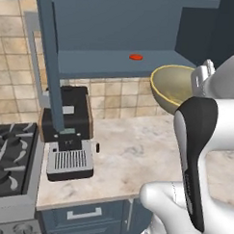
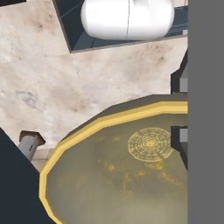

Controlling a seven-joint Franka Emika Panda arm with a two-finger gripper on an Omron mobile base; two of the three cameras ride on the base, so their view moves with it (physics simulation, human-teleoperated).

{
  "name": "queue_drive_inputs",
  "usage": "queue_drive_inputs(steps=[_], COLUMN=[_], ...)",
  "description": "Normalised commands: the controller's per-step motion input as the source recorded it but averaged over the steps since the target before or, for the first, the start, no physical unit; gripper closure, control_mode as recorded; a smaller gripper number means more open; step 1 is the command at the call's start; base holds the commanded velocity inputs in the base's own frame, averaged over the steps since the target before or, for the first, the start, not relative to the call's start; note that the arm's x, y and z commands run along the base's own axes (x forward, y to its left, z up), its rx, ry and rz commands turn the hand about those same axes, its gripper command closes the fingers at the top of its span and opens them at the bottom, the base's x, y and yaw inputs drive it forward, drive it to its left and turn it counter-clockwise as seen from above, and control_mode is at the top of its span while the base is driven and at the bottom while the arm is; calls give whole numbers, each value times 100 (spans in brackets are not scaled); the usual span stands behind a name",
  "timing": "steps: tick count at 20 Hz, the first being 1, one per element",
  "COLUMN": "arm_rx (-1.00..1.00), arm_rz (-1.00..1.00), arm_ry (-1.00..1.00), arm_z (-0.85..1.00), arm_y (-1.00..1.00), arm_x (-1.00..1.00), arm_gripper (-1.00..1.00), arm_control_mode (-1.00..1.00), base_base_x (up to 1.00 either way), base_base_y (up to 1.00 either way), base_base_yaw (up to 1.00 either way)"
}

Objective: Pick the mug and place it in the sink. Pick the bowl and place it in the open cabinet and then close the cabinet.

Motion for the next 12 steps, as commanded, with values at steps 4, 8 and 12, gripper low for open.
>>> queue_drive_inputs(steps=[4, 8, 12], arm_rx=[0, 0, 0], arm_rz=[0, 0, 0], arm_ry=[0, 0, 0], arm_z=[0, 0, 0], arm_y=[0, 0, 0], arm_x=[0, 0, 0], arm_gripper=[100, 100, 100], arm_control_mode=[100, 100, 100], base_base_x=[18, 14, 14], base_base_y=[-26, -19, -7], base_base_yaw=[-17, -11, -1])
